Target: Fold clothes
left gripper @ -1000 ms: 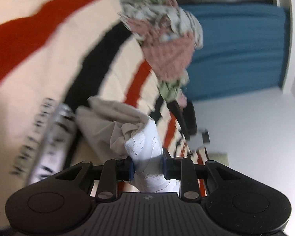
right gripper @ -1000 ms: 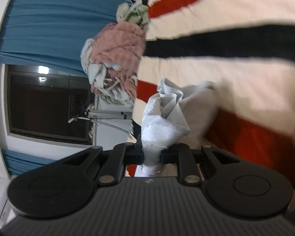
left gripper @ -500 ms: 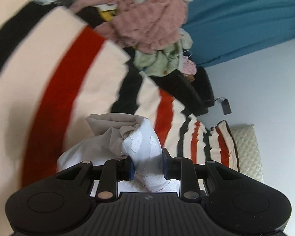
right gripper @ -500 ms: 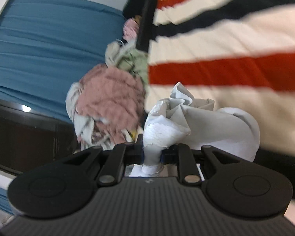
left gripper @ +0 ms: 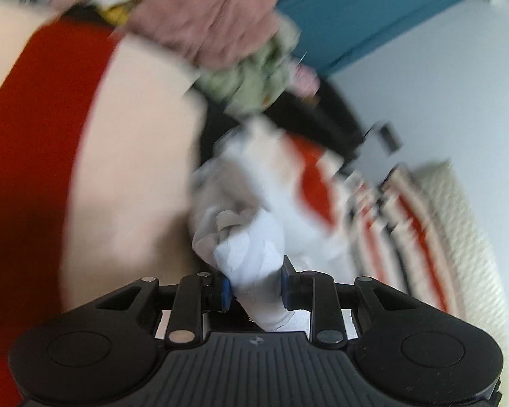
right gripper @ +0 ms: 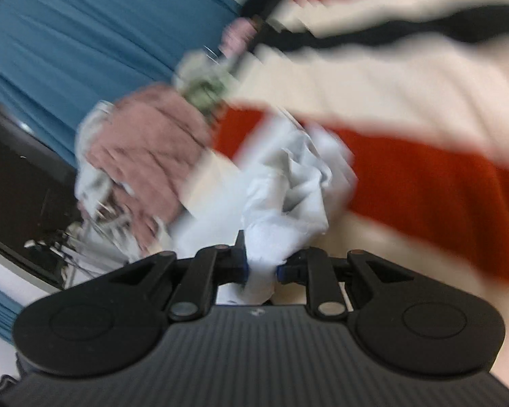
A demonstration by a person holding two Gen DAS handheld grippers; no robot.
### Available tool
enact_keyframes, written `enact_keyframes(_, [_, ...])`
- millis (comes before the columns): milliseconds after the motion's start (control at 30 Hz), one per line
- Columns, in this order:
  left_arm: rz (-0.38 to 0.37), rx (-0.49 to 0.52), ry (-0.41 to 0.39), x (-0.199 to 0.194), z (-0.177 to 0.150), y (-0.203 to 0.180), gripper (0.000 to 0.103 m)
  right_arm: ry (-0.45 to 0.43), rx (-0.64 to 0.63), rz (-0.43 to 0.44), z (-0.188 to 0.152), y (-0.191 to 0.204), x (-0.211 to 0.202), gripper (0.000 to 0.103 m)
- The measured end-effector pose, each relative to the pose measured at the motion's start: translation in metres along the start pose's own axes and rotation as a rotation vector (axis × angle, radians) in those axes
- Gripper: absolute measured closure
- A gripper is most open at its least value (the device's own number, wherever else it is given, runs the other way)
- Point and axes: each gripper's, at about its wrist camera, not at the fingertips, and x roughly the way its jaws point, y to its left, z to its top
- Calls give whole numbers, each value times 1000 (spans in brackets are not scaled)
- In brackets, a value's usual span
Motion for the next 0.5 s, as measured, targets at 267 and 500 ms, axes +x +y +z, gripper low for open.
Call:
enact_keyframes(267, [121,144,-28,-33,-36,-6,50,69,47,-76,-35,-20,-41,80])
enact_keyframes(500, [161,277,-91,-124,-48,-84,32,93,-63,-149,-25,31,-118,80])
